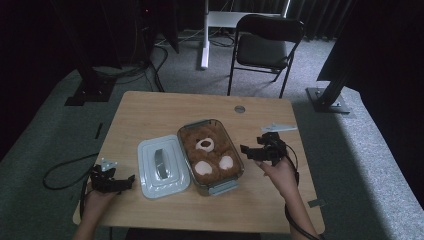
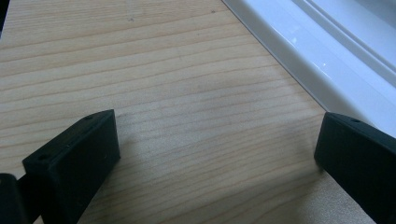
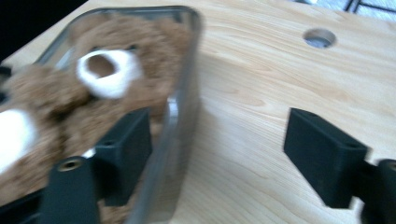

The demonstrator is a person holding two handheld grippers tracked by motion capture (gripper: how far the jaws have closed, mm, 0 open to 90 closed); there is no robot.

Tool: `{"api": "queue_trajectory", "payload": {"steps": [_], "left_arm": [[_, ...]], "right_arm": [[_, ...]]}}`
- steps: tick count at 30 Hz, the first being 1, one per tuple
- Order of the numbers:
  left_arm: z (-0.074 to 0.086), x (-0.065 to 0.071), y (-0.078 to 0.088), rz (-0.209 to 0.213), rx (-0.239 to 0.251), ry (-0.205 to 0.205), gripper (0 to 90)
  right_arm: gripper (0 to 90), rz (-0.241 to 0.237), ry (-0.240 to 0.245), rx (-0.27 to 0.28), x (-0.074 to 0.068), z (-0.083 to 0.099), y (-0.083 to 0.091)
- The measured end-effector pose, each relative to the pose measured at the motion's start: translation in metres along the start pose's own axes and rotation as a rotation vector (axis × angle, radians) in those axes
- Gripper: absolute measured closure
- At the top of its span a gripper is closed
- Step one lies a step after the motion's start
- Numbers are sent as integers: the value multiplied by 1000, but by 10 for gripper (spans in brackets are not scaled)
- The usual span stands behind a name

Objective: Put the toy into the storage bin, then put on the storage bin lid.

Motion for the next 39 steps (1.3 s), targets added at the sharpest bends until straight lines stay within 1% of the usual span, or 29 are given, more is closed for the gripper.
{"api": "queue_trajectory", "payload": {"steps": [1, 2, 3, 6, 7, 9, 10, 11, 13, 15, 16, 18, 21, 23, 25, 28, 29, 32, 33, 35, 37, 39], "left_arm": [[0, 0, 0, 0, 0, 0, 6], [0, 0, 0, 0, 0, 0, 6], [0, 0, 0, 0, 0, -1, 6], [0, 0, 0, -1, -1, 1, 6], [0, 0, 0, -1, -3, -1, 6], [0, 0, 0, -2, -3, 0, 6], [0, 0, 1, -3, -4, 0, 6], [0, 0, 1, -4, -3, 2, 6], [1, 1, 1, -6, -2, 3, 6], [0, 4, 3, 11, 1, 10, 6], [-1, 6, 4, 8, -2, -2, 6], [-5, 11, 8, -6, 14, -20, 6], [-12, 20, 13, 3, 23, -43, 6], [-16, 27, 15, 9, -12, -58, 6], [-21, 33, 18, 33, -21, -48, 6], [-29, 45, 23, 70, -12, -41, 6], [-32, 50, 24, 79, -7, -46, 6], [-39, 62, 24, 108, -5, -50, 6], [-39, 62, 24, 108, -5, -50, 6], [-47, 74, 21, 145, -12, -40, 6], [-50, 80, 19, 152, -13, -43, 6], [-56, 88, 15, 148, -16, -47, 6]], "right_arm": [[189, 0, -21, 4, 5, 3, -1], [150, 5, -30, 5, 10, 5, -4], [129, 20, -37, 9, 15, 9, -6], [128, 74, -26, 29, 26, 19, -13], [127, 91, -33, 32, 30, 22, -16], [125, 99, -62, 55, 38, 28, -20], [124, 108, -74, 59, 41, 31, -22], [124, 126, -81, 66, 45, 34, -24], [122, 134, -96, 84, 50, 41, -28], [121, 160, -97, 91, 53, 49, -34], [121, 172, -92, 87, 54, 53, -37], [121, 179, -84, 67, 55, 61, -46], [121, 174, -76, 37, 54, 71, -57], [121, 163, -70, 26, 53, 76, -63], [121, 153, -69, 26, 50, 80, -68], [121, 122, -60, 14, 44, 86, -77], [121, 120, -50, 8, 42, 87, -80], [120, 100, -39, -2, 37, 90, -86], [120, 100, -39, -2, 37, 90, -86], [120, 89, -30, -2, 33, 90, -87], [121, 80, -31, 0, 31, 91, -88], [121, 74, -30, 1, 29, 91, -88]]}}
Point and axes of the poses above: each handheld gripper's, and its own axes: y roughly backward along the jaws, z roughly out of its underside, x roughly to its right, the point moved 3 cm from there along -y, roughly forward along the jaws, and after that the axes turned 1 degree about z, right-handed, at the moved point
